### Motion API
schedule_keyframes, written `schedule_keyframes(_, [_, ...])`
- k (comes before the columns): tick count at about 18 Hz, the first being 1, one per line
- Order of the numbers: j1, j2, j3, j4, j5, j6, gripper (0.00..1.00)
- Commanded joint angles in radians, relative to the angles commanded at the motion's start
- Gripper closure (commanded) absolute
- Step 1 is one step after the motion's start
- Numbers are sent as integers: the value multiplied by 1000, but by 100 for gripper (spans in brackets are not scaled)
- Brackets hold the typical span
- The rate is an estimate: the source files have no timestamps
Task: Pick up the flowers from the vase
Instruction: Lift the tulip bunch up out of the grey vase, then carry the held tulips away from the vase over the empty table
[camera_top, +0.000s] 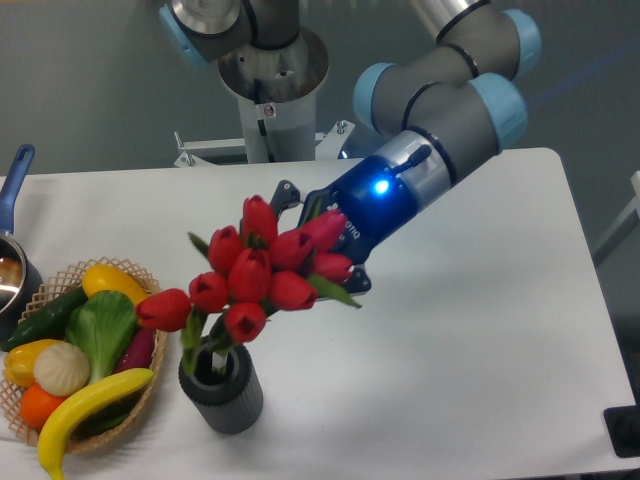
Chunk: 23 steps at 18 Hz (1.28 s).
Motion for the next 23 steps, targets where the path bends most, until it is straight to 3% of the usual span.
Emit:
schedule_keyframes(8, [110, 20, 28, 3, 56, 0, 70])
schedule_keyframes(16, [157, 28, 34, 2, 385, 61, 70])
schedule_keyframes(23, [170, 28, -50, -3, 678, 315, 71])
